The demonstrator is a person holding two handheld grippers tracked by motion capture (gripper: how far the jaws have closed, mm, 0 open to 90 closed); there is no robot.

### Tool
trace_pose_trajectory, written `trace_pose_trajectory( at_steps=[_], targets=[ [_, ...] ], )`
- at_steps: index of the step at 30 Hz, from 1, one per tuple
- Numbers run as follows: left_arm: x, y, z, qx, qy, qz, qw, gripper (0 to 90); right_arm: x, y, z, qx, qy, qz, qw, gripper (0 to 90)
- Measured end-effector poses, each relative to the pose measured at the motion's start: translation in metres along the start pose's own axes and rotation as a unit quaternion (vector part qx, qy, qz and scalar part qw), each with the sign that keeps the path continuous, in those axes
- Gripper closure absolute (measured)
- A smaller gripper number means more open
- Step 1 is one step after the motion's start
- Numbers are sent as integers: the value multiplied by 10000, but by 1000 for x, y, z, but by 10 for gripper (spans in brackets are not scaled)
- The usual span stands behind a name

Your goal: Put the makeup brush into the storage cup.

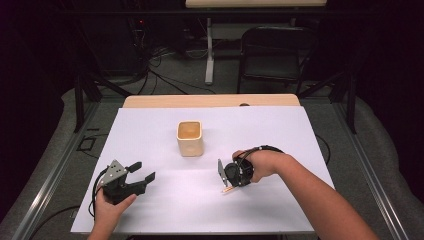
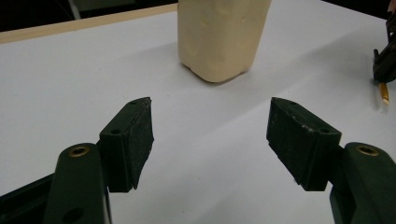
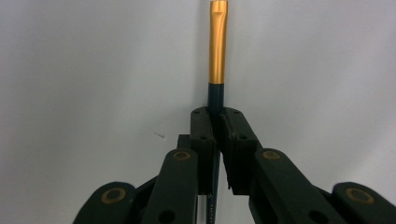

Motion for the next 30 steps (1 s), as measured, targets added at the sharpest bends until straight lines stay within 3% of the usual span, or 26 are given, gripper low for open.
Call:
trace_pose_trajectory(
  at_steps=[5, 14, 17, 30],
  targets=[
    [0, 0, 1, 9, 8, 4, 10000, 316, 4, -16, 0, 156, 147, 19, 9998, 835],
    [0, 0, 2, 14, 13, 14, 10000, 316, 7, -30, -3, 308, 427, 38, 9986, 835],
    [0, 0, 2, 0, 2, 21, 10000, 316, 10, -37, -4, 365, 677, 205, 9968, 835],
    [0, 0, 3, 5, 21, 7, 10000, 316, 15, -55, -9, 687, 1004, 533, 9911, 835]
  ],
)
Point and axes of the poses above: each handheld gripper's, and its own axes: y roughly forward along the jaws, x roughly out of its underside, z roughly to its right, the point moved 3 cm from there along y, roughly forward along the jaws, and after that the axes turned 15 degrees about -y, right-handed, at the moved point
